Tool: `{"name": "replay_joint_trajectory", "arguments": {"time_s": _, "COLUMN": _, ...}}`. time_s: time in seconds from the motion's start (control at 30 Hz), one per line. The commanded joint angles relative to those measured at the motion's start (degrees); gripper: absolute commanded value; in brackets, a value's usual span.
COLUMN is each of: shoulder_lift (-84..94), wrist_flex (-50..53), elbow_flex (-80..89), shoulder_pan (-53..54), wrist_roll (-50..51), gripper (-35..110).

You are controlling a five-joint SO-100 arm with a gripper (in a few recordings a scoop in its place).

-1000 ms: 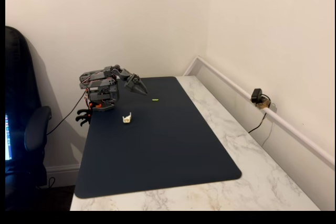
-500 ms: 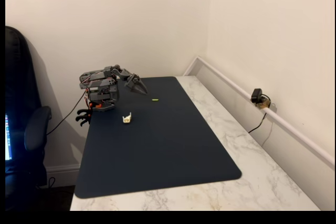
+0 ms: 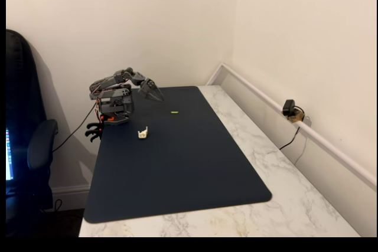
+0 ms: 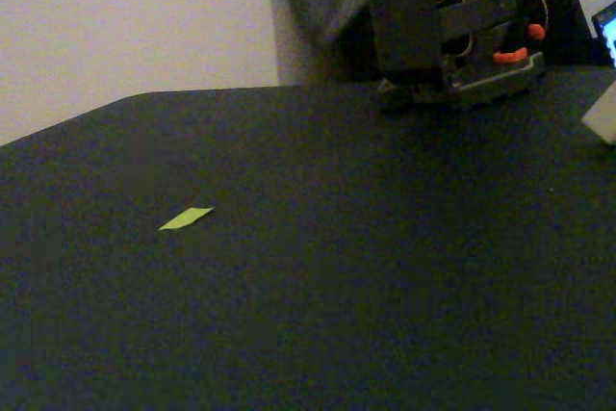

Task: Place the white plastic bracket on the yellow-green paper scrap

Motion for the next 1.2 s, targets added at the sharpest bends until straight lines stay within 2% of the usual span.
{"name": "replay_joint_trajectory", "arguments": {"time_s": 0.0, "shoulder_lift": -8.6, "wrist_flex": 1.8, "elbow_flex": -12.9, "shoulder_pan": -1.0, "wrist_roll": 2.6, "gripper": 0}}
{"name": "replay_joint_trajectory", "arguments": {"time_s": 0.17, "shoulder_lift": -30.9, "wrist_flex": 2.9, "elbow_flex": -29.1, "shoulder_pan": -0.6, "wrist_roll": 3.3, "gripper": 1}}
{"name": "replay_joint_trajectory", "arguments": {"time_s": 0.27, "shoulder_lift": -44.1, "wrist_flex": 6.0, "elbow_flex": -39.4, "shoulder_pan": -0.5, "wrist_roll": 3.8, "gripper": 6}}
{"name": "replay_joint_trajectory", "arguments": {"time_s": 0.4, "shoulder_lift": -52.8, "wrist_flex": 12.3, "elbow_flex": -50.6, "shoulder_pan": -2.5, "wrist_roll": 6.2, "gripper": 7}}
{"name": "replay_joint_trajectory", "arguments": {"time_s": 0.53, "shoulder_lift": -59.6, "wrist_flex": 19.6, "elbow_flex": -61.3, "shoulder_pan": -6.9, "wrist_roll": 4.6, "gripper": 6}}
{"name": "replay_joint_trajectory", "arguments": {"time_s": 0.67, "shoulder_lift": -65.0, "wrist_flex": 22.7, "elbow_flex": -67.9, "shoulder_pan": -12.9, "wrist_roll": 3.5, "gripper": 11}}
{"name": "replay_joint_trajectory", "arguments": {"time_s": 0.77, "shoulder_lift": -66.7, "wrist_flex": 21.9, "elbow_flex": -68.3, "shoulder_pan": -15.6, "wrist_roll": 7.0, "gripper": 11}}
{"name": "replay_joint_trajectory", "arguments": {"time_s": 0.9, "shoulder_lift": -69.8, "wrist_flex": 24.1, "elbow_flex": -63.4, "shoulder_pan": -16.7, "wrist_roll": 17.1, "gripper": 14}}
{"name": "replay_joint_trajectory", "arguments": {"time_s": 1.17, "shoulder_lift": -63.7, "wrist_flex": 20.0, "elbow_flex": -51.1, "shoulder_pan": -30.5, "wrist_roll": 31.8, "gripper": 23}}
